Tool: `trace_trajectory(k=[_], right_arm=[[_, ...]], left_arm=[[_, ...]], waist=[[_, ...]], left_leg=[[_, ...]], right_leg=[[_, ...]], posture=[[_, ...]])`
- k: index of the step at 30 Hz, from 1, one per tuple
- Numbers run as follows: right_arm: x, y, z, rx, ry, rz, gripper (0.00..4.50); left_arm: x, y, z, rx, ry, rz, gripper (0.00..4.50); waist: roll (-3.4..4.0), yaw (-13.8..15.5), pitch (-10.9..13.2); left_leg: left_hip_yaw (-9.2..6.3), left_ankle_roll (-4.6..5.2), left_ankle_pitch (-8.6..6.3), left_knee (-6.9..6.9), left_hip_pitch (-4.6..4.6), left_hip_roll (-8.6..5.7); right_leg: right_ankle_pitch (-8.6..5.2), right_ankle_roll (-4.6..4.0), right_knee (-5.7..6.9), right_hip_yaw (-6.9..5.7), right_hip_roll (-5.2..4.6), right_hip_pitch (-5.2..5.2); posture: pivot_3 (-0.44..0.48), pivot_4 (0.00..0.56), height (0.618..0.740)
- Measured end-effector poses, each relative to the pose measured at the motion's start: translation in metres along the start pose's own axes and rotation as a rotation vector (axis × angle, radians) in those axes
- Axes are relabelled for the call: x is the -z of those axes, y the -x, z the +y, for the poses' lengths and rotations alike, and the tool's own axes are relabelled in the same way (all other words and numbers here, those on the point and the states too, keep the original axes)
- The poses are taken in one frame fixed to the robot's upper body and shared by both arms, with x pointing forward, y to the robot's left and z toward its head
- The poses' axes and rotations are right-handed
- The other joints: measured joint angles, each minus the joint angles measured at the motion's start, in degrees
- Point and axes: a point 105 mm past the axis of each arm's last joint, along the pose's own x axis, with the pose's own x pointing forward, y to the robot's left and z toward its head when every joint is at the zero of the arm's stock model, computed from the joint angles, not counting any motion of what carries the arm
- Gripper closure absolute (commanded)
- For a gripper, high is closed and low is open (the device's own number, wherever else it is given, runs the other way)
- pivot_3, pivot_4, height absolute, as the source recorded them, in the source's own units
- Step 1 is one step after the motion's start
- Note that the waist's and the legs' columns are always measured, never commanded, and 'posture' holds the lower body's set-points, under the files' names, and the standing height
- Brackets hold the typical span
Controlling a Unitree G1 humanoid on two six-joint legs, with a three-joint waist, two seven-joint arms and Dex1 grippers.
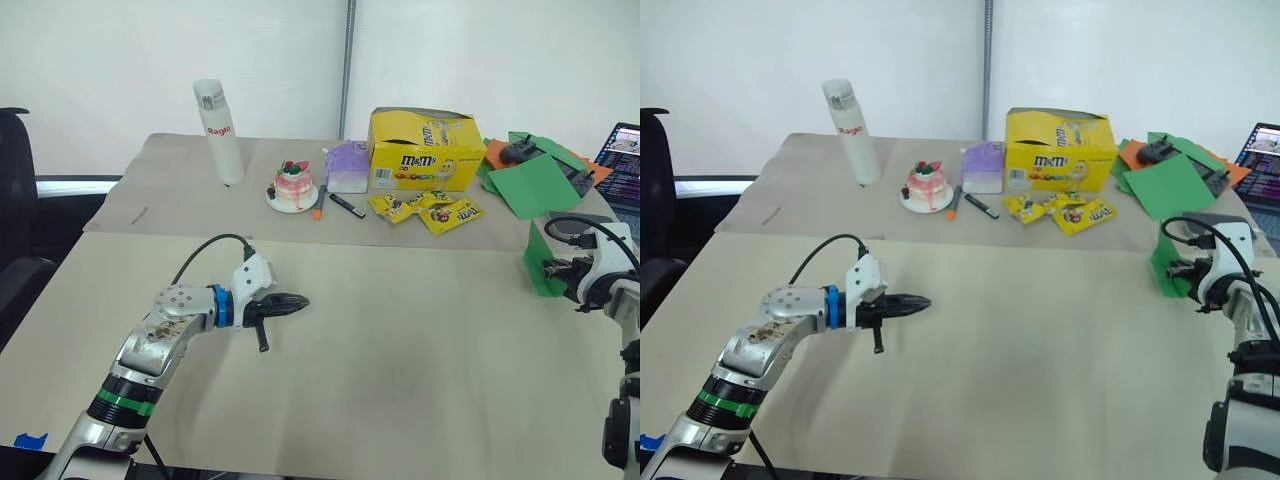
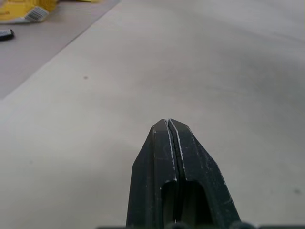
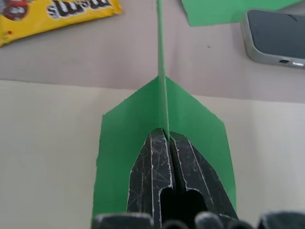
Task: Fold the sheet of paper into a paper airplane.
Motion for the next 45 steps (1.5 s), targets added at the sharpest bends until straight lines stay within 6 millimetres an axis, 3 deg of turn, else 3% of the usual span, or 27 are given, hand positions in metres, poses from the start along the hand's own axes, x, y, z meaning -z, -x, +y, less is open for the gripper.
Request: trace_trajectory(k=[4,10,17,22,24,27,32,36,41,45], right_arm=[[0.008,-0.004,-0.001,0.000,0.018,0.029,4.49],[0.017,-0.004,-0.002,-0.019,-0.011,0.047,2.52],[-0.004,0.017,-0.021,-0.009,0.022,-0.010,0.07],[-0.037,0.040,-0.002,-0.145,0.054,-0.152,0.03],[-0.050,0.056,0.020,-0.243,0.070,-0.232,0.03],[-0.060,0.080,0.069,-0.421,0.107,-0.324,0.03],[-0.036,0.105,0.155,-0.665,0.057,-0.341,0.03],[-0.009,0.110,0.205,-0.753,0.073,-0.289,0.03],[0.028,0.096,0.223,-0.690,0.166,-0.192,0.03],[0.035,0.087,0.228,-0.639,0.189,-0.237,0.03]], left_arm=[[-0.002,0.002,0.003,-0.022,-0.005,-0.010,4.50],[0.002,0.002,0.012,-0.044,-0.008,0.011,4.50],[0.000,-0.001,0.018,-0.040,-0.004,0.005,4.50],[0.002,-0.012,0.016,-0.029,0.029,0.009,4.50],[0.001,-0.015,0.016,-0.033,0.036,0.008,4.50],[0.000,-0.018,0.021,-0.070,0.033,0.010,4.50],[0.002,-0.018,0.016,-0.062,0.047,-0.002,4.50],[0.014,-0.016,0.007,-0.060,0.100,0.002,4.50],[0.036,-0.012,-0.004,-0.076,0.165,0.033,4.50],[0.044,-0.010,-0.011,-0.095,0.192,0.037,4.50]], waist=[[0.02,0.2,0.0],[0.05,0.1,0.0],[0.18,0.1,0.0],[0.19,0.1,0.0],[0.19,0.1,0.0],[0.19,0.2,0.0],[0.17,0.2,0.0],[0.17,0.2,0.0],[0.14,0.6,0.0],[0.12,0.6,0.0]], left_leg=[[0.01,-0.01,0.00,0.03,0.00,-0.03],[0.04,-0.02,0.01,0.03,0.04,-0.03],[0.09,-0.02,0.01,0.02,0.05,-0.04],[0.07,-0.02,0.01,0.03,0.04,-0.02],[0.01,-0.03,0.01,0.03,0.04,0.01],[-0.03,-0.03,0.01,0.03,0.04,0.03],[-0.07,-0.04,0.01,0.07,0.02,0.03],[-0.06,-0.03,0.00,0.10,0.02,-0.02],[-0.05,-0.03,0.00,0.16,-0.01,-0.08],[-0.05,-0.03,0.00,0.16,-0.01,-0.07]], right_leg=[[0.01,0.04,-0.02,0.12,-0.01,0.06],[0.02,0.07,-0.02,0.19,0.00,0.10],[0.02,0.11,-0.02,0.30,0.01,0.09],[0.02,0.14,0.01,0.35,0.04,0.11],[0.01,0.16,0.02,0.38,0.08,0.13],[0.01,0.17,0.03,0.46,0.13,0.16],[-0.01,0.22,0.04,0.56,0.11,0.18],[-0.02,0.28,0.03,0.61,0.09,0.17],[-0.03,0.29,0.04,0.63,0.08,0.13],[-0.03,0.29,0.05,0.65,0.10,0.12]], posture=[[0.000,0.150,0.722],[0.000,0.150,0.722],[0.000,0.150,0.722],[0.000,0.150,0.722],[0.000,0.150,0.722],[0.000,0.150,0.722],[0.000,0.150,0.722],[0.000,0.150,0.722],[0.000,0.150,0.722],[0.000,0.150,0.722]])
